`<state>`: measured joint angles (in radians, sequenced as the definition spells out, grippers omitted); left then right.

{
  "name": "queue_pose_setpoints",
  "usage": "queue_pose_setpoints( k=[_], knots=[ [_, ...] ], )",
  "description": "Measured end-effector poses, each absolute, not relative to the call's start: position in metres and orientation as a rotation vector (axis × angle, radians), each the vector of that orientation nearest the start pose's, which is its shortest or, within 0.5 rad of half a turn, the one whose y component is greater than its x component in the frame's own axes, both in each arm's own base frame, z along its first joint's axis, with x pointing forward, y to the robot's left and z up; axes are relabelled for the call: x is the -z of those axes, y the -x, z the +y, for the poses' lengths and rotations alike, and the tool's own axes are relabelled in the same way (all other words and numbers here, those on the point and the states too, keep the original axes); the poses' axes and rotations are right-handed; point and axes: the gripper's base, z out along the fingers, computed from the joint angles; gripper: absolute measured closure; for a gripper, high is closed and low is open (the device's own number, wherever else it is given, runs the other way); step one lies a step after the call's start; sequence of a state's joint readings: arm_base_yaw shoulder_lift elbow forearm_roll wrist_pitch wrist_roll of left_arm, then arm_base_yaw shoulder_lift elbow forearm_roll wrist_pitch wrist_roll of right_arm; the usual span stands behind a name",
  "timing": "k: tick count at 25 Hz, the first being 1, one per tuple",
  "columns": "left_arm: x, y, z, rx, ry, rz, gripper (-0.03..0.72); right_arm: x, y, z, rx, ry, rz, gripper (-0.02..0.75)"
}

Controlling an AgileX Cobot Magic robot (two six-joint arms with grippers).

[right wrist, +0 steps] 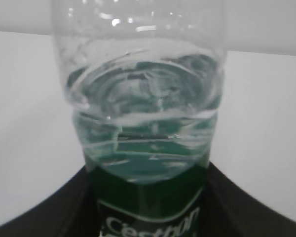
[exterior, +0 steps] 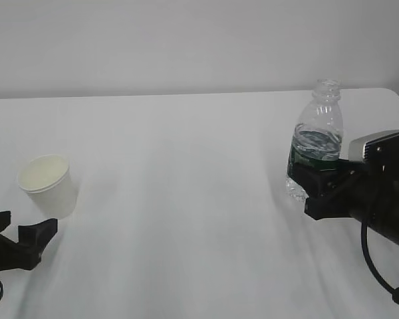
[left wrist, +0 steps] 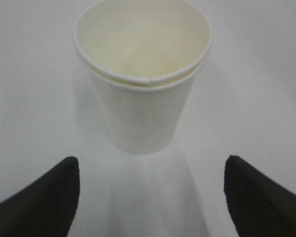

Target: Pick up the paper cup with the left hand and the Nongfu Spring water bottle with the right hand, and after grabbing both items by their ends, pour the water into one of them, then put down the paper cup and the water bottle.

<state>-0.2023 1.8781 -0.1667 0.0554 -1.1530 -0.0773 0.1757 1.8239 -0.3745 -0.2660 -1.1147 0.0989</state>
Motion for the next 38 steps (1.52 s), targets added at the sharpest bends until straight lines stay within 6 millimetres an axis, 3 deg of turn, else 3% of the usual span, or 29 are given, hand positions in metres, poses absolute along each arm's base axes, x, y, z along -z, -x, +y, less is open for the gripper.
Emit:
queue_pose_setpoints(
  k=[5,12,16,24,38],
  knots=[
    [-0.089,-0.211,-0.048,0.212,-0.180,2.025,-0.001,-0.123,-0.259,0.068,-0.321,0.352,1.804,0.353],
    [-0.098,-0.237,-0.053,0.218,-0.173,1.936,-0.002,-0.123,-0.259,0.068,-0.319,0.354,1.804,0.353],
    [-0.099,-0.241,-0.054,0.218,-0.171,1.922,-0.002,-0.123,-0.259,0.068,-0.318,0.356,1.804,0.353],
    [-0.080,-0.248,-0.055,0.215,-0.177,1.980,-0.002,-0.123,-0.259,0.068,-0.304,0.374,1.798,0.353],
    [-0.068,-0.272,-0.060,0.216,-0.177,1.967,-0.001,-0.123,-0.259,0.067,-0.299,0.373,1.798,0.354]
  ],
)
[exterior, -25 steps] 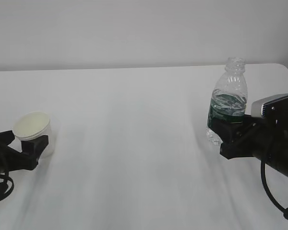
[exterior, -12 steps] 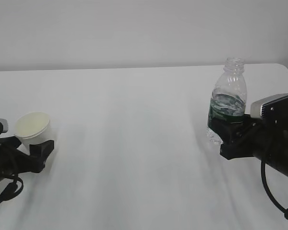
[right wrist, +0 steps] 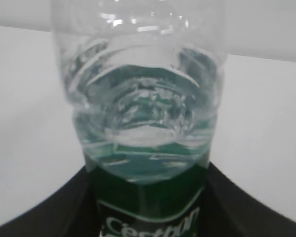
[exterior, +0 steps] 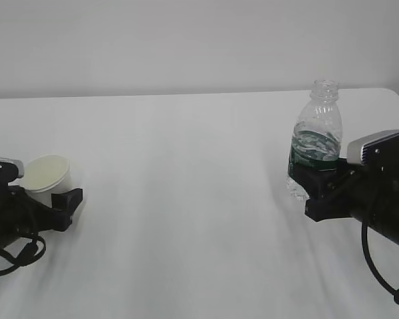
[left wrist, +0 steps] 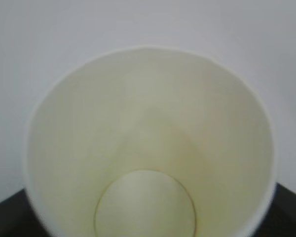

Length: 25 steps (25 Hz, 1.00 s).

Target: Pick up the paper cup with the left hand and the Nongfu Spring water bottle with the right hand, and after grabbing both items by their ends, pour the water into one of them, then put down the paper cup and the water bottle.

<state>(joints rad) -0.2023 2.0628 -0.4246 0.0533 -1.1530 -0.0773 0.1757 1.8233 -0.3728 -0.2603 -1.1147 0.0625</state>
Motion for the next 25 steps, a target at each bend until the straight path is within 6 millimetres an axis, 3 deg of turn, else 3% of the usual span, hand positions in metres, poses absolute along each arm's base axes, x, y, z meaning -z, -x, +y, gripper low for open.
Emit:
queue_pose_setpoints(
  k=[9,17,25],
  knots=[
    [-0.0662,-0.2754,-0.0610,0.217,-0.176,1.964,0.017,-0.1229,-0.2588,0.0673,-0.297,0.375,1.797,0.354],
    [-0.0662,-0.2754,-0.0610,0.217,-0.176,1.964,0.164,-0.1229,-0.2588,0.0673,-0.297,0.375,1.797,0.354],
    [-0.0661,-0.2752,-0.0616,0.221,-0.184,1.964,0.193,-0.1229,-0.2588,0.0673,-0.297,0.375,1.797,0.354]
  ],
)
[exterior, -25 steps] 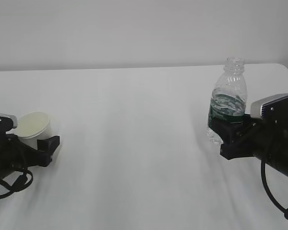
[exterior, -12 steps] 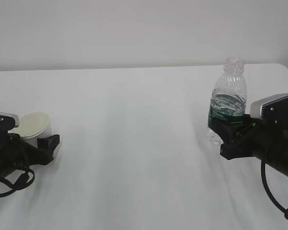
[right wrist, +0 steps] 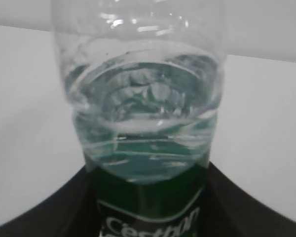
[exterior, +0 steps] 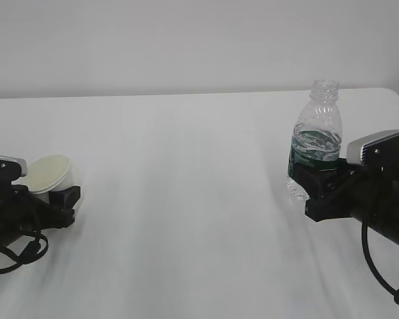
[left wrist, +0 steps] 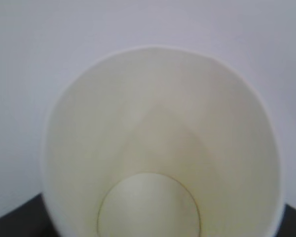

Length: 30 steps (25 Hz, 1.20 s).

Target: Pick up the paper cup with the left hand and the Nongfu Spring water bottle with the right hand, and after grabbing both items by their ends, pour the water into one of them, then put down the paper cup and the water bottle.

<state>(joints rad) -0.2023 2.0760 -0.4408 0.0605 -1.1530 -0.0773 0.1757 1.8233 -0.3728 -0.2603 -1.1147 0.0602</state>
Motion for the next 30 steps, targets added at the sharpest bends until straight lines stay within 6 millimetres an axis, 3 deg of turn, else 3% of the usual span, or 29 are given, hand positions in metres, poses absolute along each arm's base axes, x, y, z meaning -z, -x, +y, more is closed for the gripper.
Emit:
queue_pose_setpoints(
  k=[12,30],
  knots=[
    [-0.066,-0.274,-0.066,0.260,-0.245,1.958,0.207,-0.123,-0.259,0.067,-0.297,0.375,1.797,0.354],
    [-0.074,-0.266,-0.085,0.410,-0.488,1.901,0.221,-0.123,-0.259,0.067,-0.297,0.376,1.797,0.354]
  ],
)
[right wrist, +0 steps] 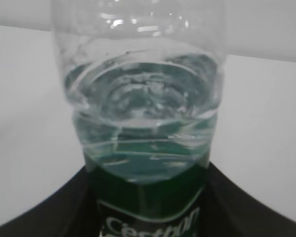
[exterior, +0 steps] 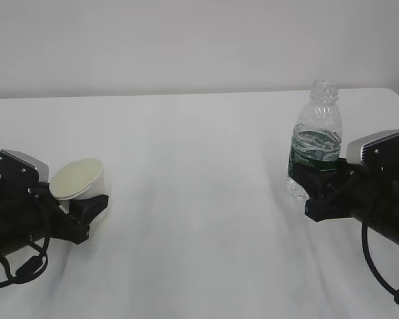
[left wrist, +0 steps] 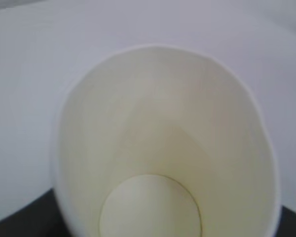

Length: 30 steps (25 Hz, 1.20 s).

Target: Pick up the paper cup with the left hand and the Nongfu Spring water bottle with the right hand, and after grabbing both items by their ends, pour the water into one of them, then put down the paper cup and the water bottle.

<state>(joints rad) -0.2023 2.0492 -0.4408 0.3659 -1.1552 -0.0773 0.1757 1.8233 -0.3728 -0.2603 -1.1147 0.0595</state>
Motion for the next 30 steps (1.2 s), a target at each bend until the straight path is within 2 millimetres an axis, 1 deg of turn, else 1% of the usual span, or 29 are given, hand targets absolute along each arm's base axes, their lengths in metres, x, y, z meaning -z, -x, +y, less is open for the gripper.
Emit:
queue_pose_setpoints(
  k=[4,10,16,20,22,25,27,30],
  knots=[
    [-0.083,-0.265,-0.090,0.445,-0.555,1.855,0.239,-0.123,-0.259,0.067,-0.297,0.376,1.797,0.354],
    [-0.086,-0.256,-0.102,0.531,-0.708,1.806,0.249,-0.123,-0.259,0.067,-0.297,0.376,1.797,0.354],
    [-0.086,-0.245,-0.126,0.632,-0.765,1.800,0.279,-0.123,-0.259,0.067,-0.297,0.376,1.797,0.354],
    [-0.087,-0.239,-0.142,0.702,-0.793,1.797,0.286,-0.123,-0.259,0.067,-0.298,0.377,1.797,0.355],
    [-0.090,-0.241,-0.149,0.761,-0.771,1.798,0.286,-0.123,-0.259,0.068,-0.299,0.380,1.797,0.355],
    [-0.097,-0.249,-0.159,0.858,-0.760,1.776,0.286,-0.123,-0.258,0.067,-0.299,0.380,1.799,0.355],
    [-0.103,-0.258,-0.166,0.911,-0.754,1.752,0.287,-0.121,-0.255,0.067,-0.298,0.377,1.812,0.355],
    [-0.112,-0.268,-0.174,0.952,-0.797,1.697,0.288,-0.117,-0.248,0.065,-0.299,0.375,1.838,0.355]
  ],
)
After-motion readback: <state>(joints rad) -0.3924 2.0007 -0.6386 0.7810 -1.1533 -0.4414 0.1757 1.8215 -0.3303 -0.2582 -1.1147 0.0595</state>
